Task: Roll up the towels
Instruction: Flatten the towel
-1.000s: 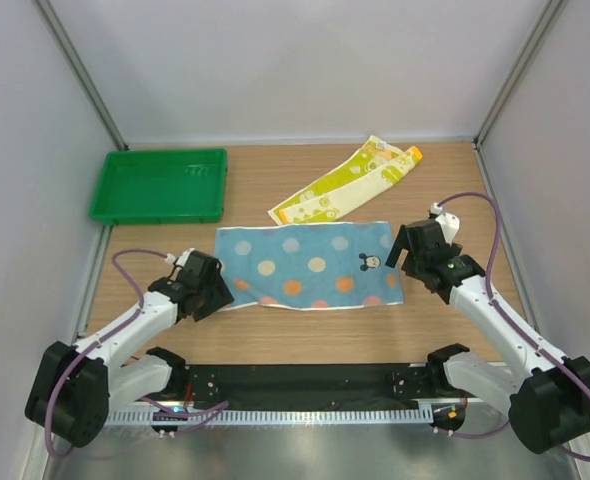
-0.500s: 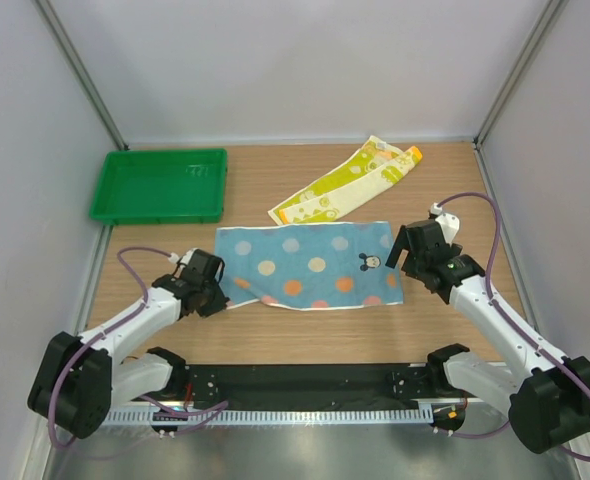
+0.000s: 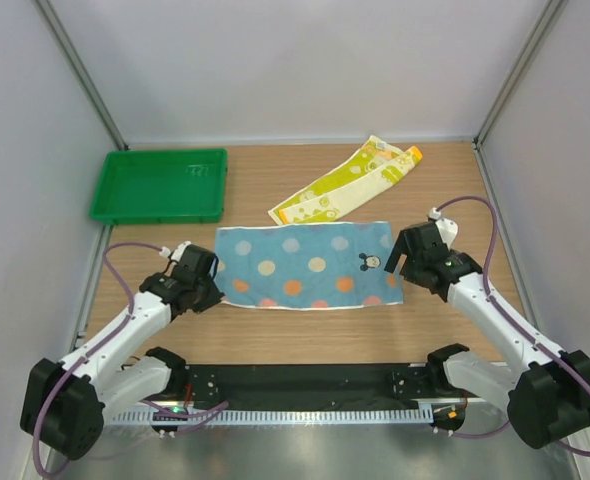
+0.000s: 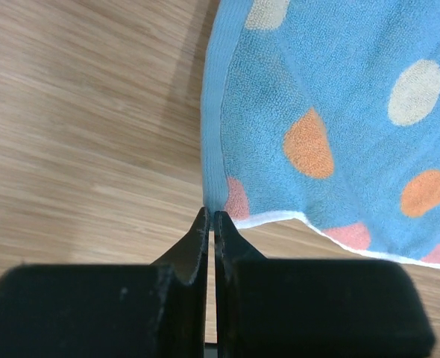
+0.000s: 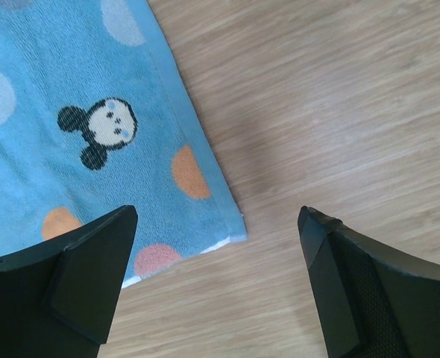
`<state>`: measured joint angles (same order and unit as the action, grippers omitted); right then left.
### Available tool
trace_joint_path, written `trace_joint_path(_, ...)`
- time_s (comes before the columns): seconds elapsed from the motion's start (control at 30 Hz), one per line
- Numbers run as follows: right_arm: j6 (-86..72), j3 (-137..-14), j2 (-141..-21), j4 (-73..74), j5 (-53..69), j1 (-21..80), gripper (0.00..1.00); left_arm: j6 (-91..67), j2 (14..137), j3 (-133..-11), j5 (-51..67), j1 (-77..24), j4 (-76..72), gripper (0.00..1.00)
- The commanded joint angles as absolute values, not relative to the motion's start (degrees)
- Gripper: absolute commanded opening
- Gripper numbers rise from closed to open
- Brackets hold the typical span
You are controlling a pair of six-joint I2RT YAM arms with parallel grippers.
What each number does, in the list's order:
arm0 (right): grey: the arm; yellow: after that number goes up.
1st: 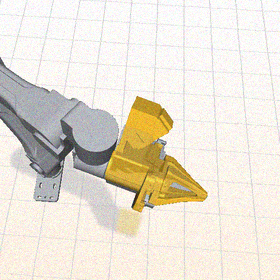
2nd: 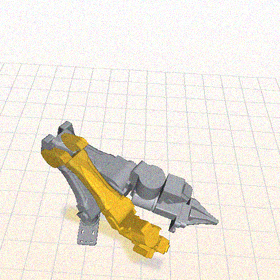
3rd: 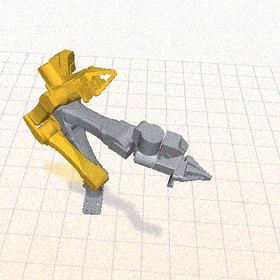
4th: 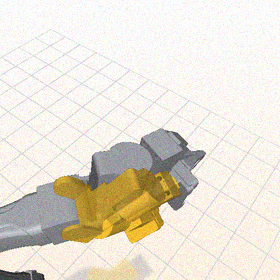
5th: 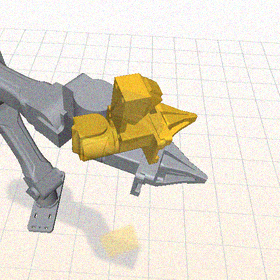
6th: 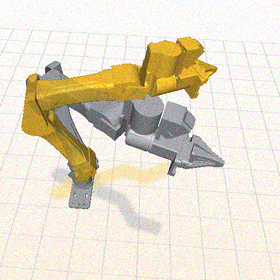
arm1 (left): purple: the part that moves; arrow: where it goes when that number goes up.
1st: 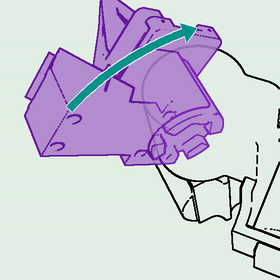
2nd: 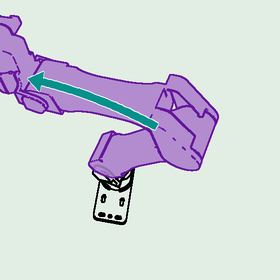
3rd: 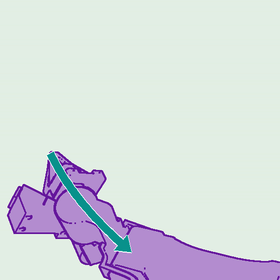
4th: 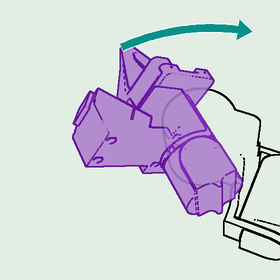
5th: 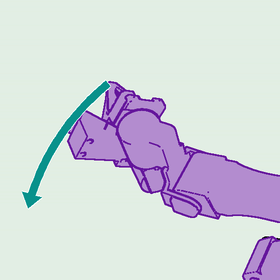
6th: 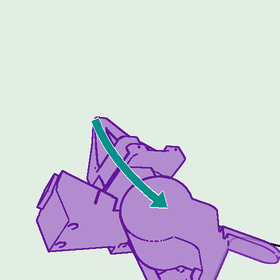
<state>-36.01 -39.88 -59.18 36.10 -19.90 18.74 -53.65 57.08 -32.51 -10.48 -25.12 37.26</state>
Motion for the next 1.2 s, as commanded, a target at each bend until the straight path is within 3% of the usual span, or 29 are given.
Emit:
trace_joint_path(0.0, -40.07, -40.87, -58.89, 39.98, -18.29, 18.81, 0.97, -54.14, 54.32, -34.19, -11.87, -25.31, 41.75, 0.0)
trace_joint_path(0.23, -45.0, -36.84, -58.62, 42.54, -10.99, 18.89, 0.88, -55.28, 52.82, -34.45, -12.74, -25.31, 42.63, 0.0)
trace_joint_path(0.53, -45.27, -34.37, -62.83, 40.08, -9.94, 18.63, 0.55, -54.49, 51.68, -36.39, -14.33, -25.23, 44.12, 0.0)
trace_joint_path(0.57, -45.18, -34.28, -63.36, 39.47, -8.97, 18.37, 0.46, -54.49, 51.59, -36.39, -14.41, -25.31, 44.21, 0.0)
trace_joint_path(0.6, -45.26, -34.36, -64.24, 38.85, -8.96, 18.11, 0.43, -54.49, 51.5, -36.3, -14.41, -25.31, 44.03, 0.0)
trace_joint_path(0.77, -44.56, -34.89, -66.27, 38.5, -8.96, 16.44, 0.41, -54.32, 51.15, -36.39, -14.15, -25.31, 44.12, 0.0)
trace_joint_path(0.87, -44.39, -35.24, -67.85, 38.58, -8.61, 15.56, 0.49, -54.32, 51.24, -36.39, -14.24, -25.23, 44.12, 0.0)
trace_joint_path(0.97, -43.95, -35.16, -69.69, 37.53, -7.82, 14.24, 0.5, -54.23, 51.5, -36.3, -14.5, -25.14, 43.95, 0.0)
trace_joint_path(1.17, -42.71, -34.54, -72.68, 34.98, -5.27, 12.57, 0.44, -53.97, 51.68, -36.3, -14.68, -25.14, 43.68, 0.0)
